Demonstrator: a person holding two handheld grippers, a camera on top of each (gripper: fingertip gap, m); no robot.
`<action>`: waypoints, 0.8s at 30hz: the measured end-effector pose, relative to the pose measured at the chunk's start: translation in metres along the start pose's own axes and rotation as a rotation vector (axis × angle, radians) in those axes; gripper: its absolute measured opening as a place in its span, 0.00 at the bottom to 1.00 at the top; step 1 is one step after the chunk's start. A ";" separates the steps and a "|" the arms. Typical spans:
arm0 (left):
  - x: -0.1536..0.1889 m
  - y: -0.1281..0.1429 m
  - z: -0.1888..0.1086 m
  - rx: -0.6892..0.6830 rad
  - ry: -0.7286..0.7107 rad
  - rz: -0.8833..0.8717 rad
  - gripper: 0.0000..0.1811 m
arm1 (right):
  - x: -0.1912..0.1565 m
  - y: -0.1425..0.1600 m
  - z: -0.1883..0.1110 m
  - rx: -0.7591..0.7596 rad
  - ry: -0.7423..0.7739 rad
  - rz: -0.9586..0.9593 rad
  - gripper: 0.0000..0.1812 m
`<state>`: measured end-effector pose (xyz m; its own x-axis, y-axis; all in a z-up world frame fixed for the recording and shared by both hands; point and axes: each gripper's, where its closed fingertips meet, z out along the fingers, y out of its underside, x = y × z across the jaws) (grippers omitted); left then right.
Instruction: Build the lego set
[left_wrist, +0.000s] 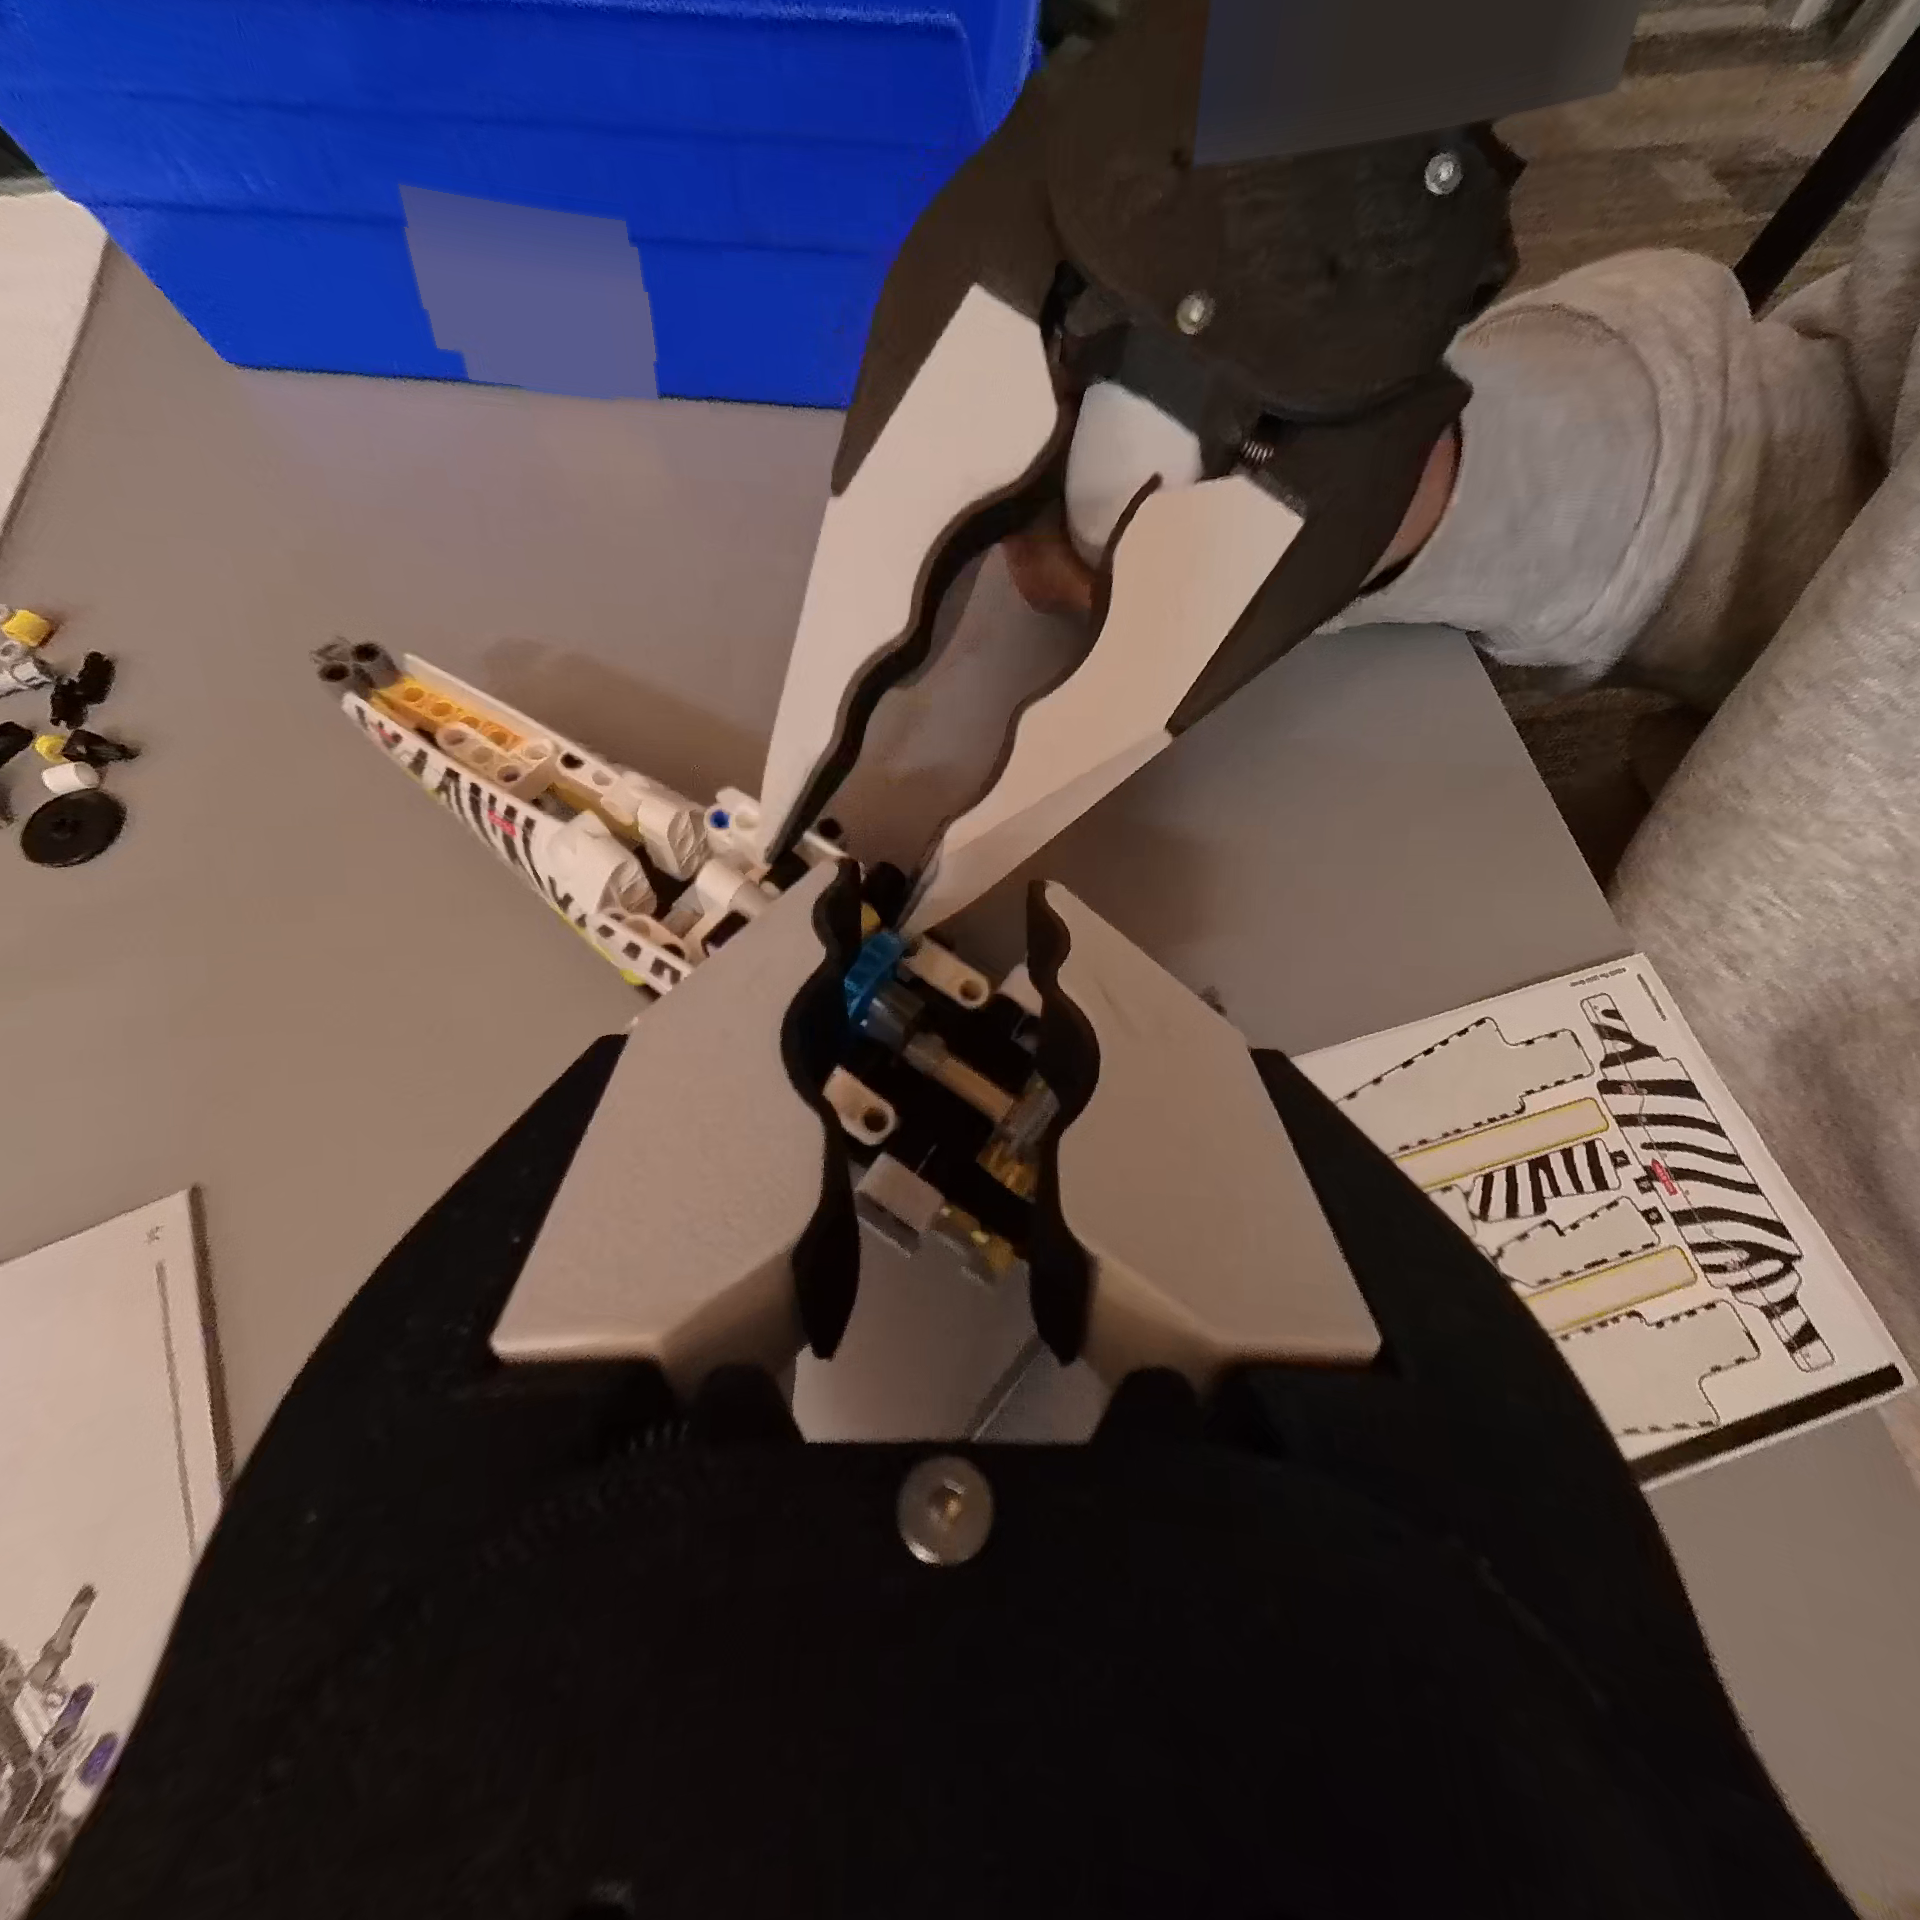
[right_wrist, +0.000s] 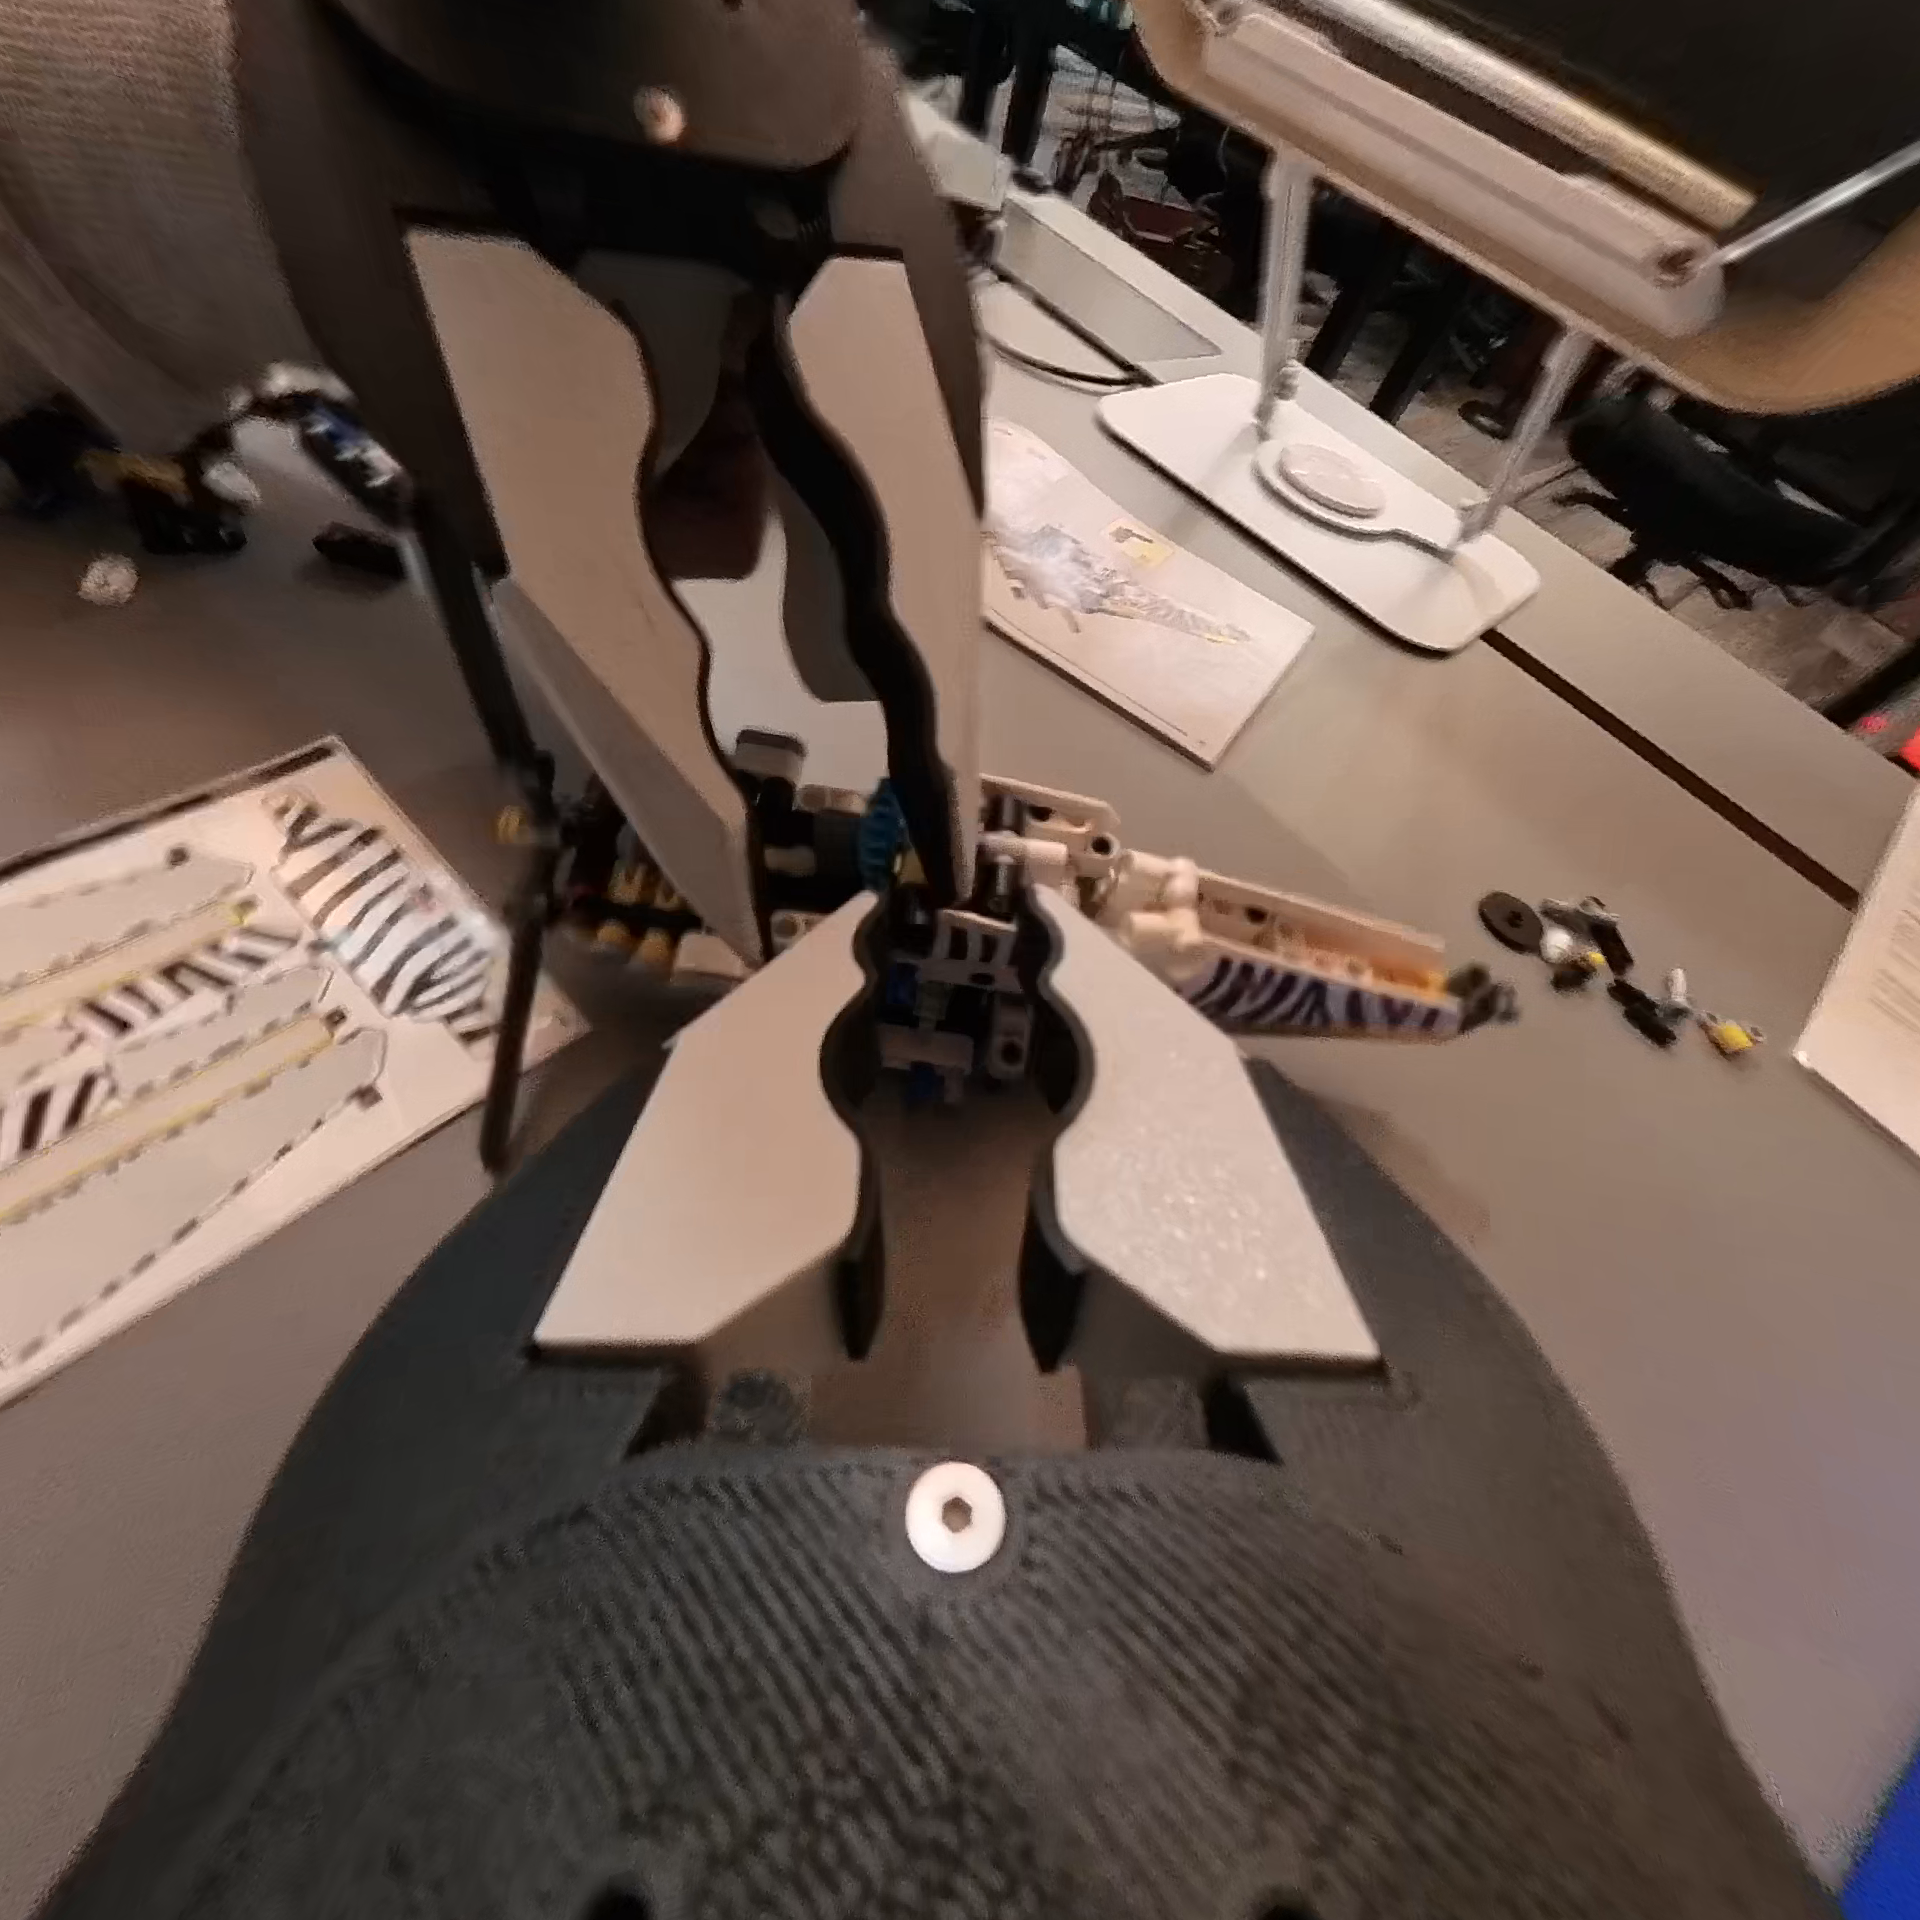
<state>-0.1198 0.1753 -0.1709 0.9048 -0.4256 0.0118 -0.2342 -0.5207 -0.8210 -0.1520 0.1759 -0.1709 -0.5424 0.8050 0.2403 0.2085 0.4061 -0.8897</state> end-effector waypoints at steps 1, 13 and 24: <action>0.001 0.002 0.001 -0.012 0.010 -0.004 0.17 | 0.001 0.002 0.001 -0.019 0.010 -0.005 0.12; -0.003 -0.007 -0.015 0.035 0.033 -0.034 0.19 | 0.011 -0.006 -0.005 0.093 0.032 0.069 0.32; -0.009 0.003 -0.016 -0.019 -0.003 -0.020 0.21 | 0.009 0.006 0.003 0.002 0.019 0.077 0.26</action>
<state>-0.1348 0.1655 -0.1644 0.9105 -0.4127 0.0267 -0.2224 -0.5431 -0.8097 -0.1581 0.1840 -0.1758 -0.5097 0.8416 0.1787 0.2473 0.3422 -0.9065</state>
